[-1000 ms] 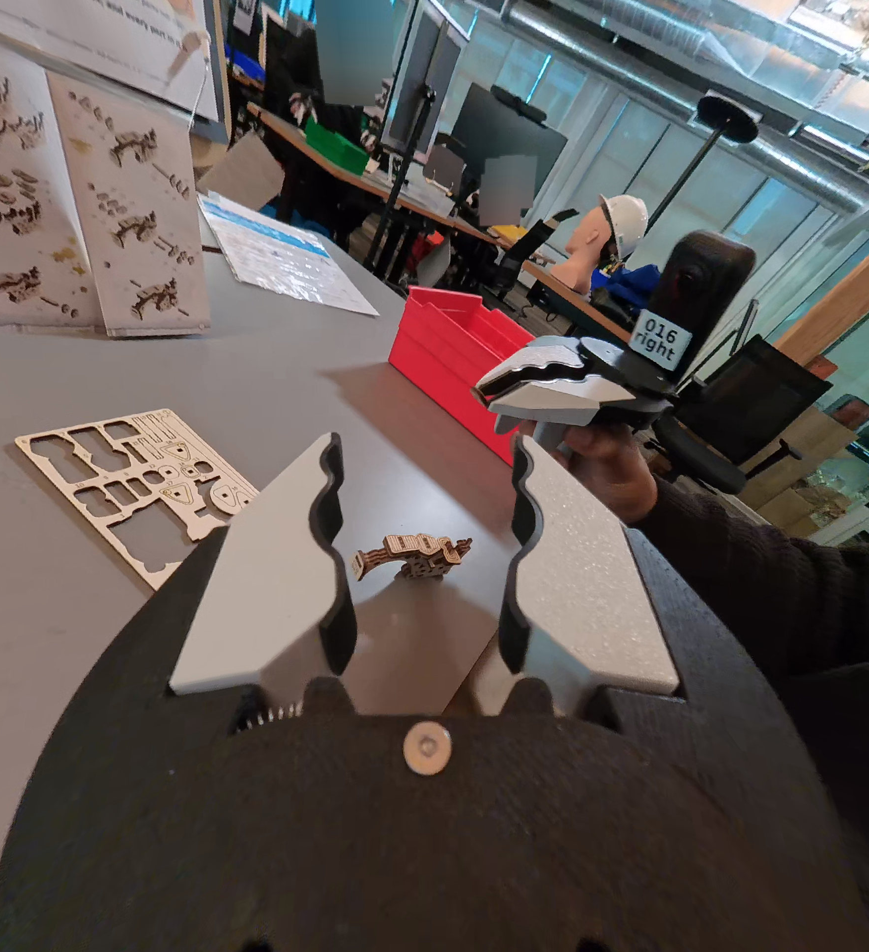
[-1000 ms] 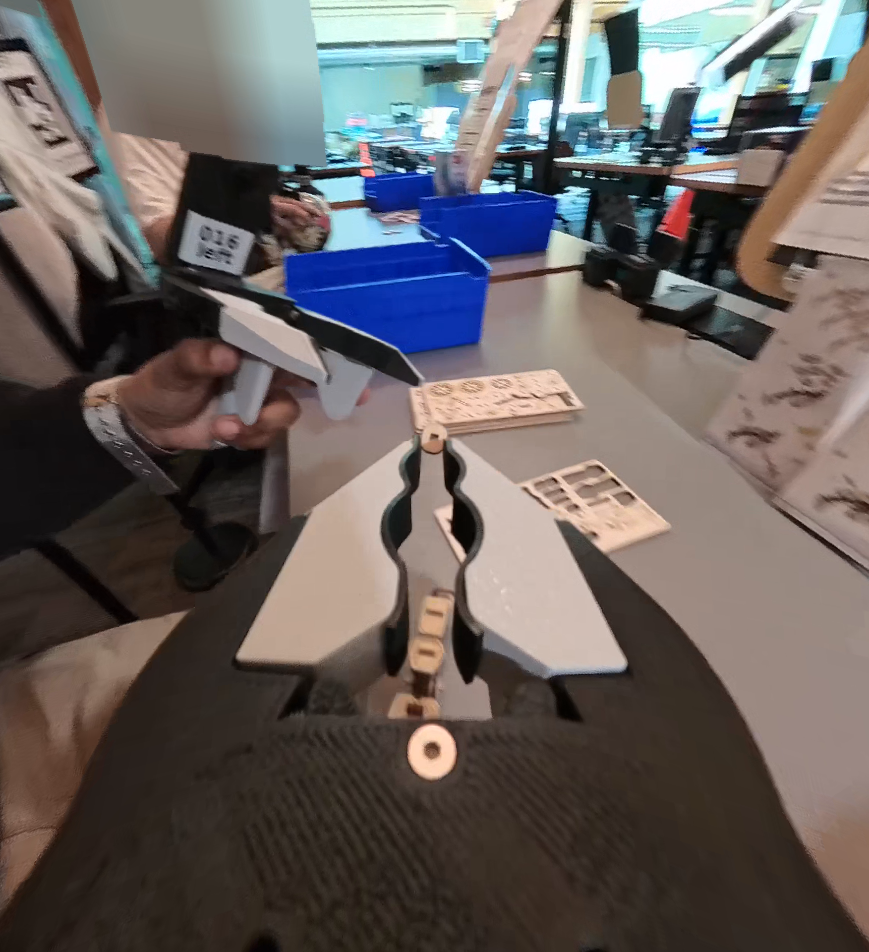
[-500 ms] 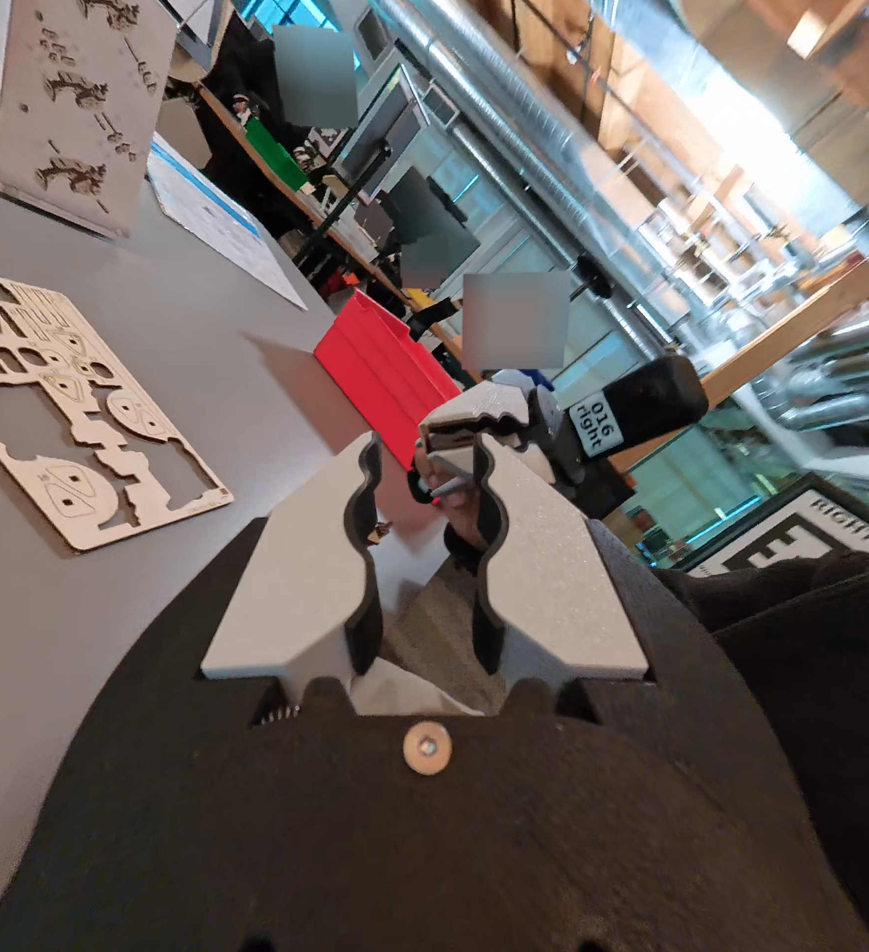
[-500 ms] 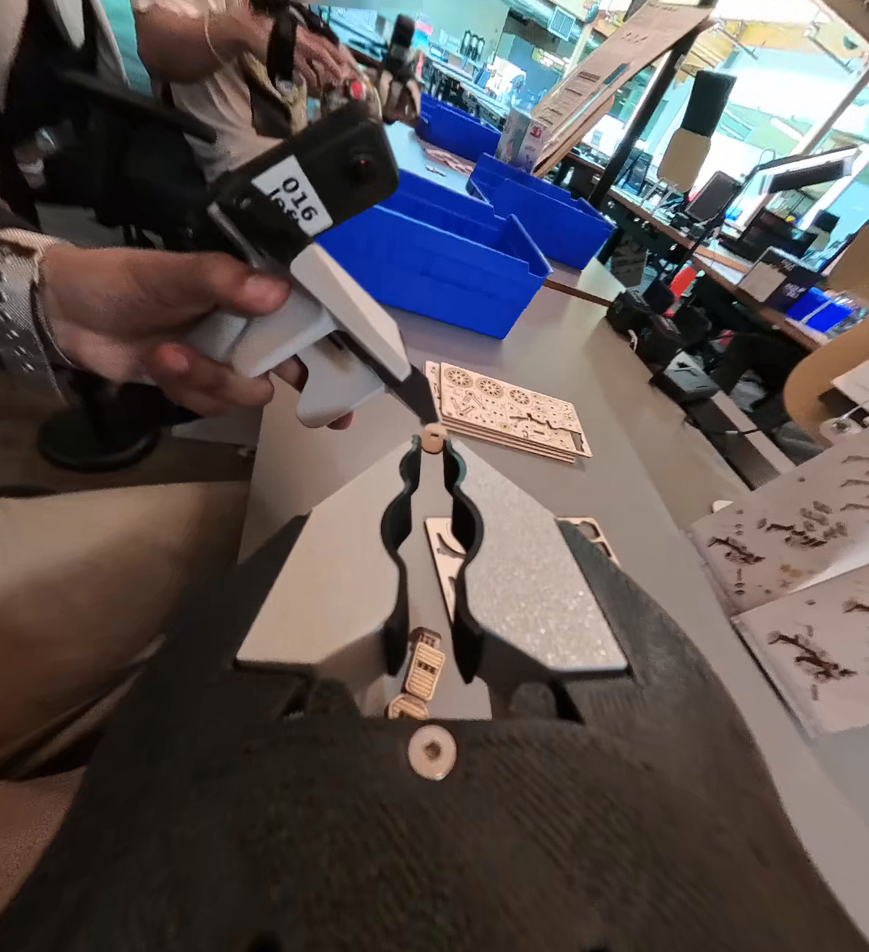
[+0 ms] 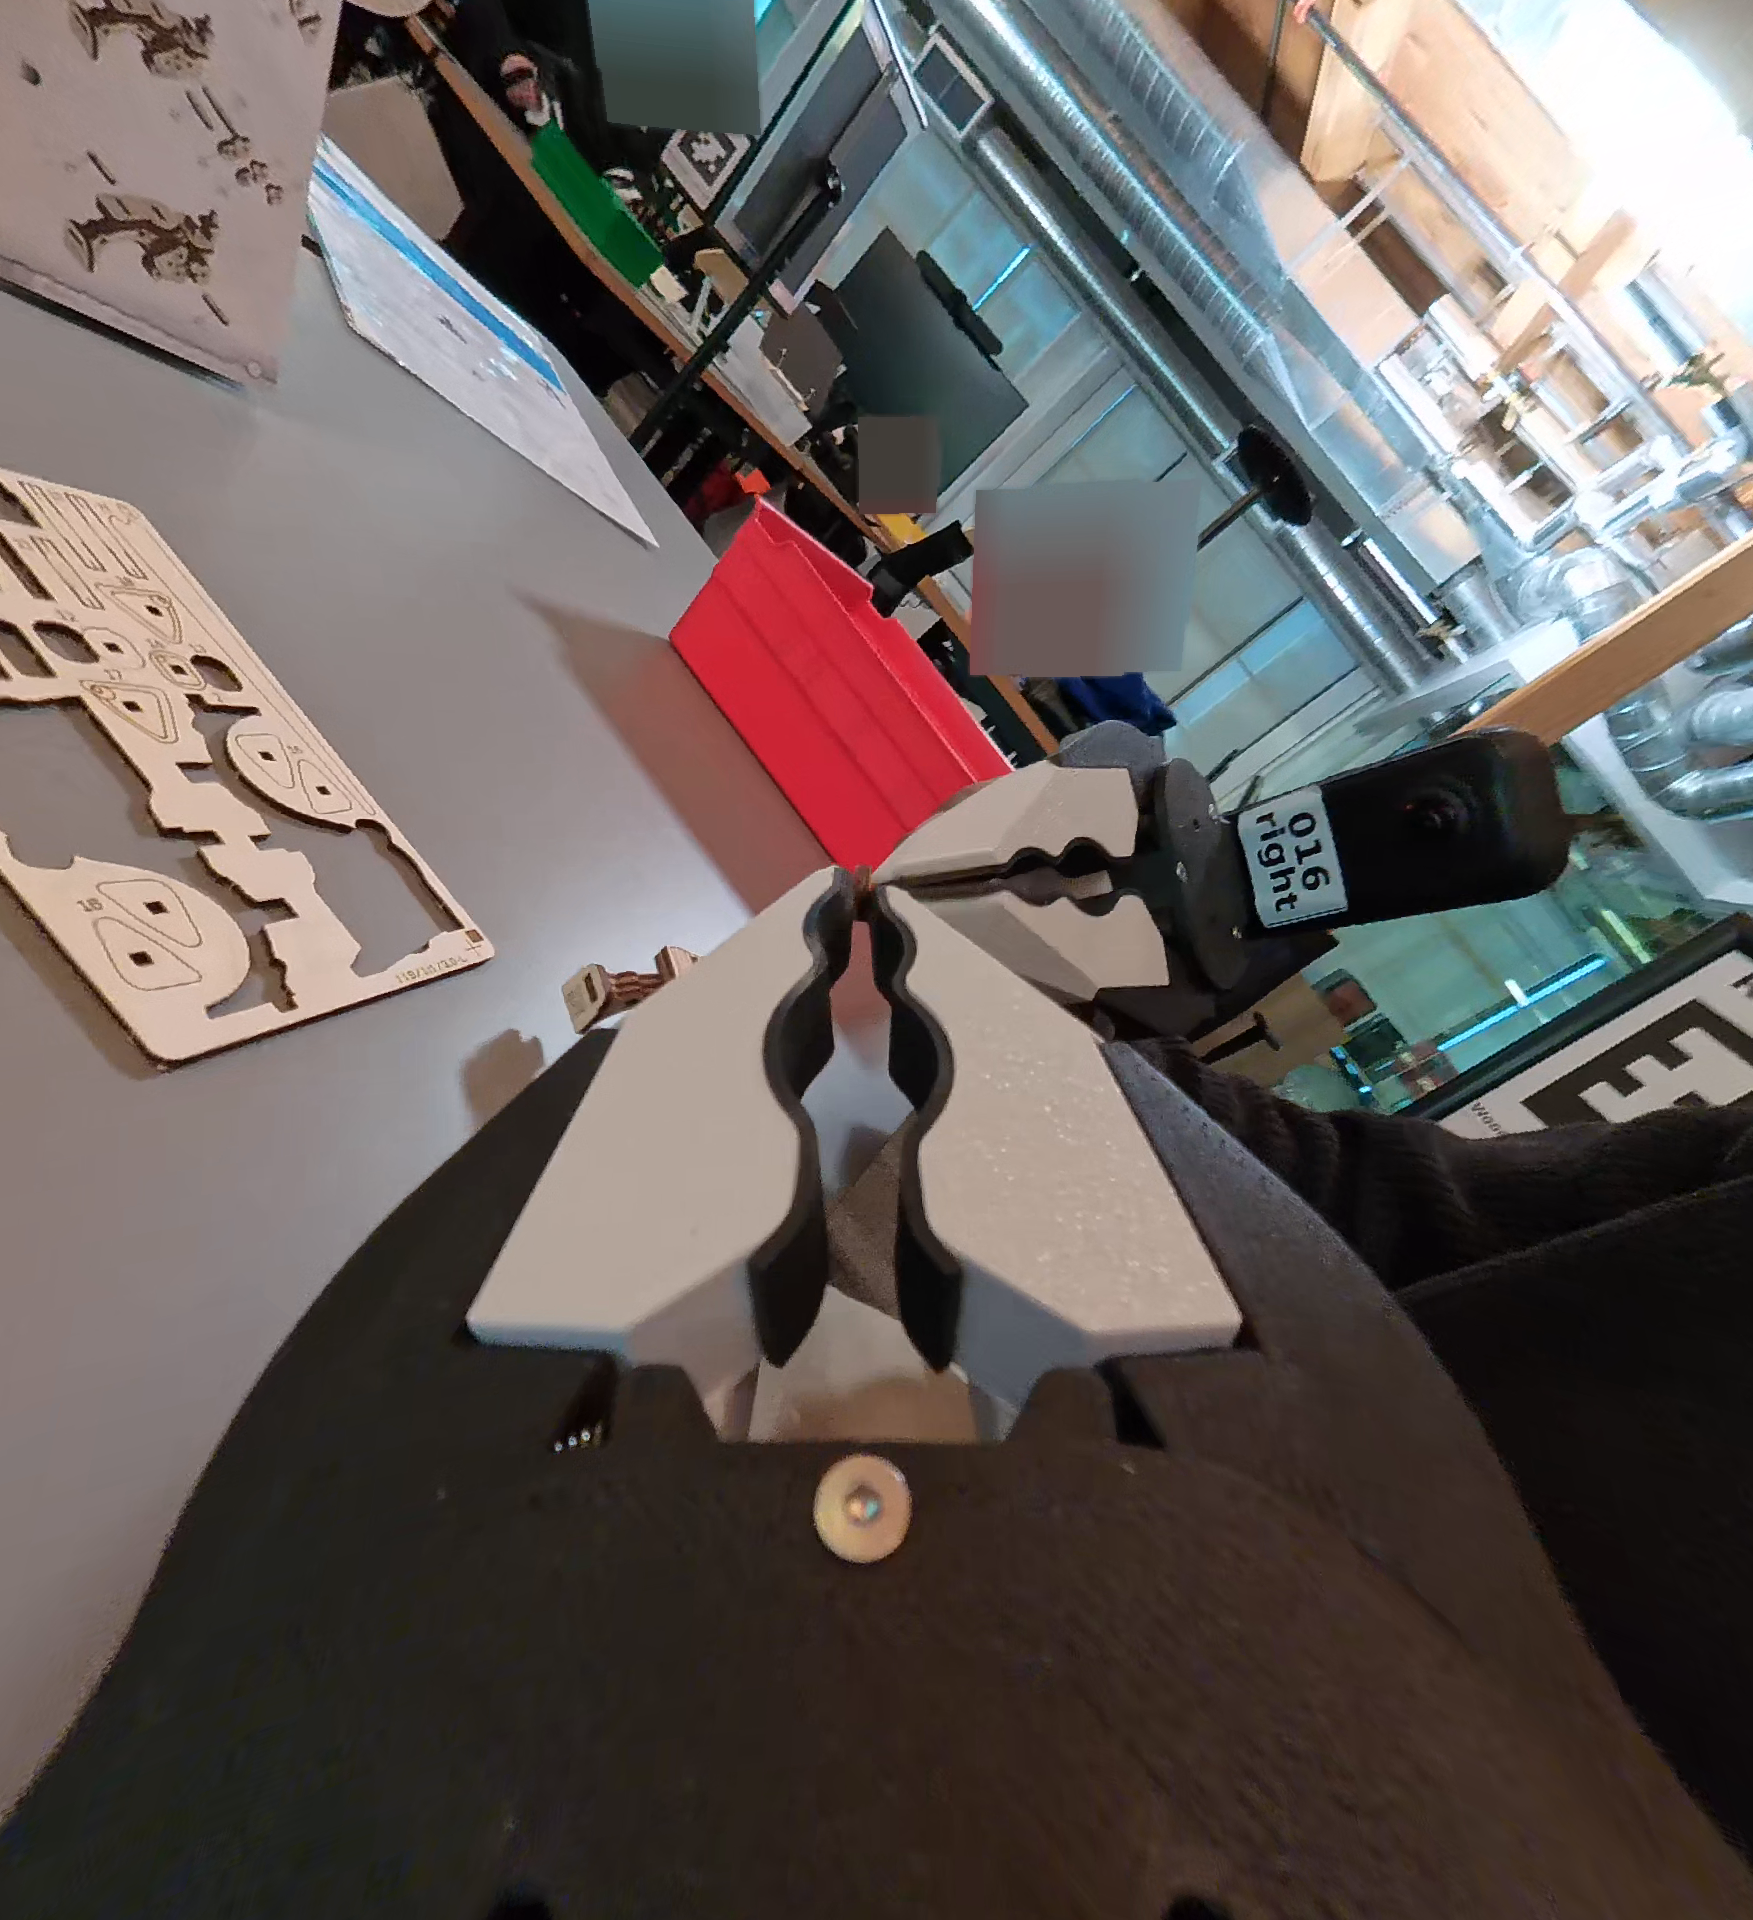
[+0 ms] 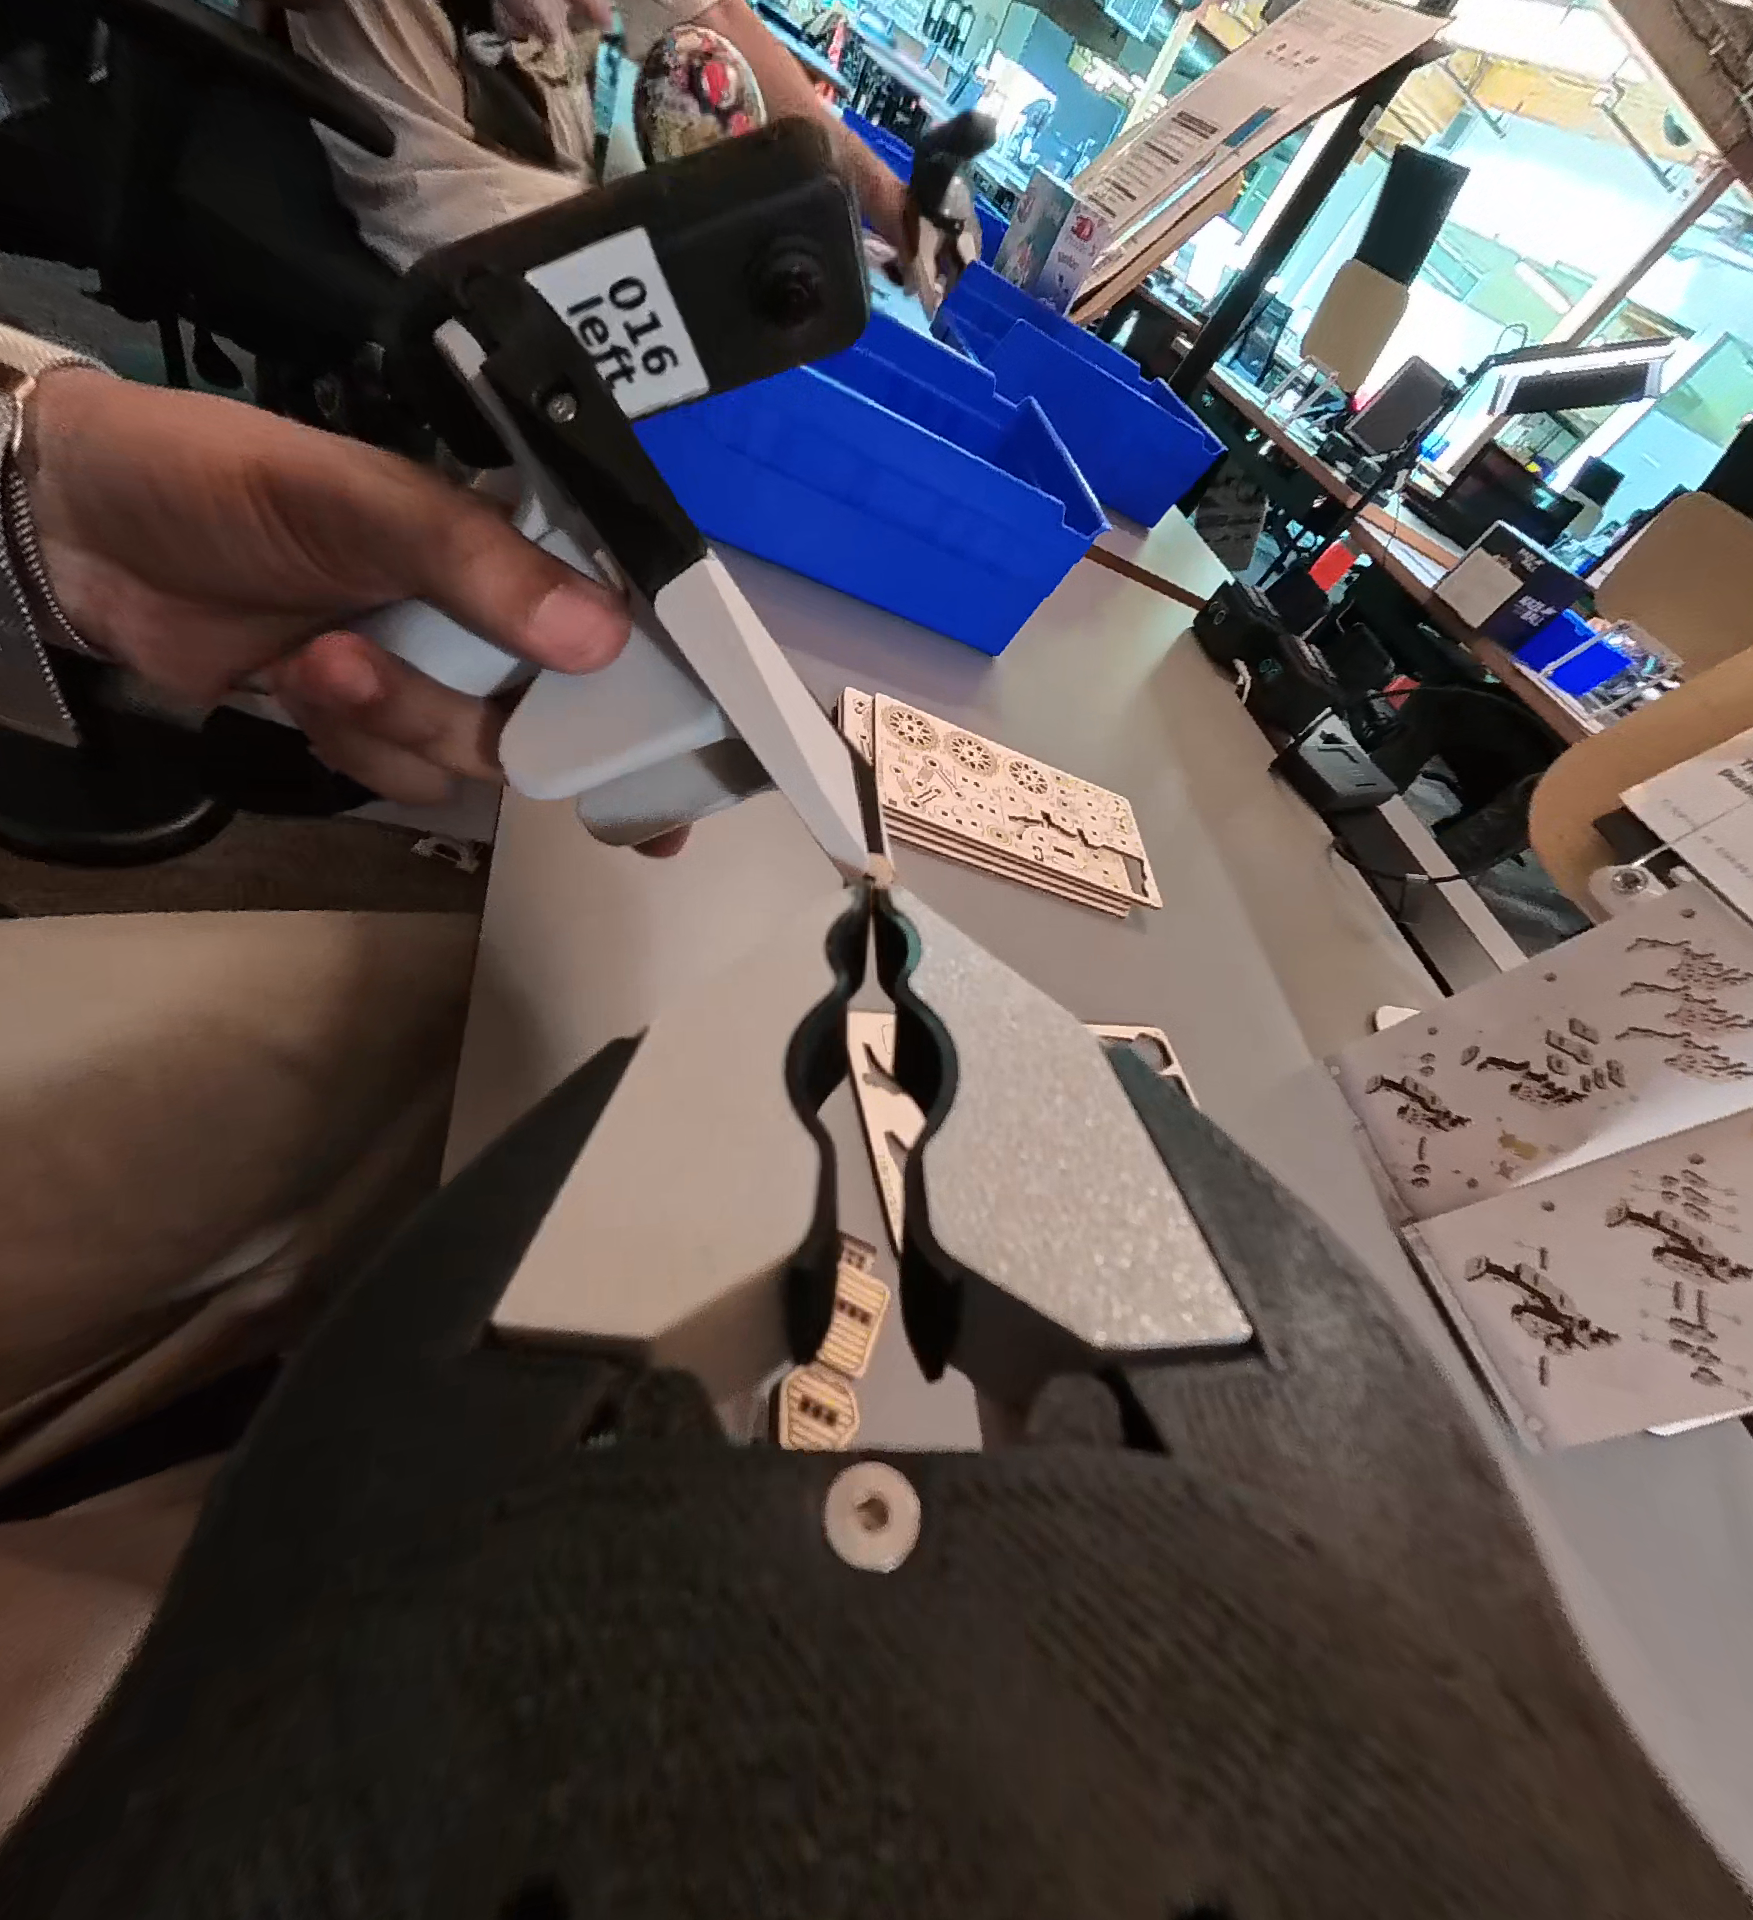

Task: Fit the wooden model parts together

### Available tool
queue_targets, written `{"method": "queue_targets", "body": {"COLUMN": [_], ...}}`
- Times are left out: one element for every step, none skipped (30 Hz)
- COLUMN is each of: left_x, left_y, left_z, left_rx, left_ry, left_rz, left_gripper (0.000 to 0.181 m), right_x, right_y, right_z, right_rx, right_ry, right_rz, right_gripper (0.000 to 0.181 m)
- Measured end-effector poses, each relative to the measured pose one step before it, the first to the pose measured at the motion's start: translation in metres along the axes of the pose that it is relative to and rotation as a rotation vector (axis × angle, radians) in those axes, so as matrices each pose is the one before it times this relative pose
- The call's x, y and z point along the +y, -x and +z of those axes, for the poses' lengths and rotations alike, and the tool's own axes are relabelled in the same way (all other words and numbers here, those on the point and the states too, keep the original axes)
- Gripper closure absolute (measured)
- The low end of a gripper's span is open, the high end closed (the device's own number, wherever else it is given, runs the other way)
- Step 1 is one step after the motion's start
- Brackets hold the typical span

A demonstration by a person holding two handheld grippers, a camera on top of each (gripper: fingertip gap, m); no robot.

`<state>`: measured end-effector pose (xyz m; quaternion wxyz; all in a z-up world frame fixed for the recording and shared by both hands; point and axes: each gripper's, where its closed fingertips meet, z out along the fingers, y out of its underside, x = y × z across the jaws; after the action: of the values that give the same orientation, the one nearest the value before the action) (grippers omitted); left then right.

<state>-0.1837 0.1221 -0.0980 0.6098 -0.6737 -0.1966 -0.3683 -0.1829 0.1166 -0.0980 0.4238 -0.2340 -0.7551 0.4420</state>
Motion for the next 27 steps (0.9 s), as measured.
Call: {"method": "queue_targets", "body": {"left_x": [-0.00052, -0.00092, -0.00084, -0.00115, -0.00158, -0.00155, -0.00155, -0.00105, -0.00061, -0.00082, -0.00101, -0.00076, -0.00043, -0.0003, 0.00012, 0.00006, -0.00028, -0.00067, -0.00154, -0.00215, -0.00234, -0.00225, -0.00195, -0.00178, -0.00183, -0.00168, -0.00128], "left_y": [0.00045, 0.00046, 0.00045, 0.00034, 0.00078, 0.00158, 0.00196, 0.00194, 0.00175, 0.00156, 0.00147, 0.00147, 0.0015, 0.00157, 0.00173, 0.00159, 0.00109, 0.00089, 0.0011, 0.00125, 0.00113, 0.00126, 0.00181, 0.00216, 0.00175, 0.00139, 0.00212], "left_z": [0.00041, 0.00036, 0.00015, 0.00009, -0.0004, -0.00068, -0.00085, -0.00099, -0.00097, -0.00102, -0.0011, -0.00081, -0.00071, -0.00065, -0.00051, -0.00073, -0.00121, -0.0016, -0.00213, -0.00258, -0.00298, -0.00324, -0.00334, -0.00333, -0.00335, -0.00308, -0.00309], "left_rx": [-0.0118, -0.0098, -0.0056, -0.0002, -0.0002, -0.0031, -0.0043, -0.003, -0.002, -0.0034, -0.0042, -0.0049, -0.0057, -0.0071, -0.009, -0.0095, -0.0089, -0.0084, -0.0111, -0.013, -0.0122, -0.0119, -0.0131, -0.0133, -0.0096, -0.0067, -0.0123], "left_ry": [-0.0011, -0.0037, -0.0025, -0.0044, -0.0077, -0.0088, -0.0084, -0.0052, -0.0022, -0.0033, -0.0043, -0.0021, -0.0001, 0.0021, 0.0048, 0.0042, 0.0029, 0.0023, -0.0008, -0.0035, -0.0051, -0.0056, -0.0056, -0.0057, -0.0068, -0.0061, -0.0019], "left_rz": [0.0211, 0.0175, 0.0084, 0.0027, -0.0005, -0.0021, -0.002, -0.0029, -0.0032, -0.0012, 0.0013, 0.003, 0.0043, 0.006, 0.0069, 0.0084, 0.0102, 0.0116, 0.0125, 0.0128, 0.0125, 0.0126, 0.0115, 0.0074, 0.0033, 0.0005, -0.0009], "left_gripper": [0.181, 0.181, 0.181, 0.181, 0.181, 0.181, 0.181, 0.181, 0.181, 0.181, 0.181, 0.181, 0.181, 0.181, 0.181, 0.181, 0.181, 0.181, 0.181, 0.181, 0.181, 0.181, 0.181, 0.181, 0.181, 0.181, 0.181], "right_x": [-0.00014, 0.00023, 0.00076, 0.00143, 0.00156, 0.00145, 0.00144, 0.00186, 0.00218, 0.00233, 0.00247, 0.00267, 0.00272, 0.00276, 0.00276, 0.00267, 0.00209, 0.00158, 0.00121, 0.00055, -0.0003, -0.00084, -0.00099, -0.00099, -0.00061, -0.00022, -0.00019], "right_y": [-0.00165, -0.00161, -0.0016, -0.00167, -0.0018, -0.00175, -0.00188, -0.00218, -0.00223, -0.0021, -0.00205, -0.00189, -0.00179, -0.00142, -0.00103, -0.00054, -0.00037, -0.00009, 0.00021, 0.00066, 0.00052, -0.00007, -0.00074, -0.0011, -0.0012, -0.00122, -0.00156], "right_z": [-0.00118, -0.00109, -0.0009, -0.00078, -0.00113, -0.00122, -0.00154, -0.00151, -0.00157, -0.00144, -0.00128, -0.00103, -0.00069, -0.00045, -0.00005, 0.0001, 0.00034, 0.00072, 0.0007, 0.00062, 0.00041, 0.00028, -0.00009, -0.00047, -0.00061, -0.00068, -0.00048], "right_rx": [0.007, 0.0043, 0.0022, 0.0014, 0.0028, 0.0031, 0.0035, 0.0045, 0.0038, 0.0026, 0.0026, 0.0021, 0.0013, 0.0002, -0.0016, -0.0034, -0.0054, -0.0066, -0.0083, -0.0101, -0.0079, -0.0022, 0.0031, 0.0064, 0.0062, 0.0045, 0.0034], "right_ry": [-0.0062, -0.0042, -0.0007, 0.0015, 0.0002, -0.0023, -0.0027, -0.0013, 0.0, 0.0002, 0.0004, 0.0014, 0.002, 0.0018, 0.0012, -0.0004, -0.0028, -0.0037, -0.0034, -0.0043, -0.0056, -0.0053, -0.0042, -0.0037, -0.0034, -0.0031, -0.0032], "right_rz": [0.0077, 0.0118, 0.0169, 0.0188, 0.0169, 0.0142, 0.0136, 0.0145, 0.0154, 0.0152, 0.0152, 0.0151, 0.0148, 0.0162, 0.0189, 0.0223, 0.0248, 0.0264, 0.0264, 0.0225, 0.0154, 0.0075, 0.0003, -0.0041, -0.0045, -0.0028, -0.0001], "right_gripper": [0.181, 0.179, 0.176, 0.175, 0.173, 0.172, 0.171, 0.171, 0.17, 0.17, 0.169, 0.169, 0.168, 0.168, 0.168, 0.168, 0.167, 0.167, 0.166, 0.166, 0.165, 0.166, 0.165, 0.165, 0.166, 0.166, 0.166]}}
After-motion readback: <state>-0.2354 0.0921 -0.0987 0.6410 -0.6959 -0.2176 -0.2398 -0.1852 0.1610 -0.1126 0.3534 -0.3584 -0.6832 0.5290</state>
